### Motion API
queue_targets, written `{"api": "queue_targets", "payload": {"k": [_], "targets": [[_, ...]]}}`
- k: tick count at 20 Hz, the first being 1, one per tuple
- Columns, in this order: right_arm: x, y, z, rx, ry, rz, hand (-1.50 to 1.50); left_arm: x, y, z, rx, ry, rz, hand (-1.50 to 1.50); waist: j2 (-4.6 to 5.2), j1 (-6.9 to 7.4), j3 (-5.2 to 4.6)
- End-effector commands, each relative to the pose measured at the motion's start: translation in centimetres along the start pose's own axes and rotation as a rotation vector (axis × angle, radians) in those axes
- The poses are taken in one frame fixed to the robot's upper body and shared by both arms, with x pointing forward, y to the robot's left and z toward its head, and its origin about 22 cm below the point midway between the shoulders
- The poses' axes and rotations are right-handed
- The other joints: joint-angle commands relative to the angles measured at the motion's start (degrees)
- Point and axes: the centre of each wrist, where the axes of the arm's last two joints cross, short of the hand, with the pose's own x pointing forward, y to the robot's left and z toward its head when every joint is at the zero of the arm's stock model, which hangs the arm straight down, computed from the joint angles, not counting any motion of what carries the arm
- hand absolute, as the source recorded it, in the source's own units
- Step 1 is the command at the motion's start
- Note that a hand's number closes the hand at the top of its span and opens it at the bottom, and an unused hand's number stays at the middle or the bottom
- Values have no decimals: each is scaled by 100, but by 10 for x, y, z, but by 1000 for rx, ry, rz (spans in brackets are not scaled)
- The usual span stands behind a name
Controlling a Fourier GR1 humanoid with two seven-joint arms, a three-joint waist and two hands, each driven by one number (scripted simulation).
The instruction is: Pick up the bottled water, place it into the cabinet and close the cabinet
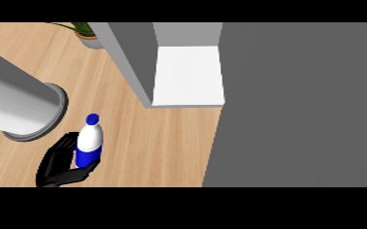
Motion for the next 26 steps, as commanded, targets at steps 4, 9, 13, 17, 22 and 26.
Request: {"api": "queue_targets", "payload": {"k": [4,9,13,17,22,26], "targets": [[16,2,10,-38,-51,31,-150,-2,-33,-3,-167,-197,-147,150,-29,52,4],[15,0,6,-16,-38,37,-150,13,-110,-77,-139,-254,-194,150,-5,2,0],[19,-7,8,-9,-41,23,-150,8,-139,-87,-119,-315,-226,150,11,-1,1],[19,5,12,-39,-38,18,-150,14,-153,-92,-156,-301,-91,150,-9,17,0],[14,3,9,-26,-43,26,-150,40,-191,-111,-158,-307,-34,150,-16,30,4],[33,-3,27,-16,-42,11,-150,57,-212,-106,-216,-272,55,150,-63,-9,4]]}}
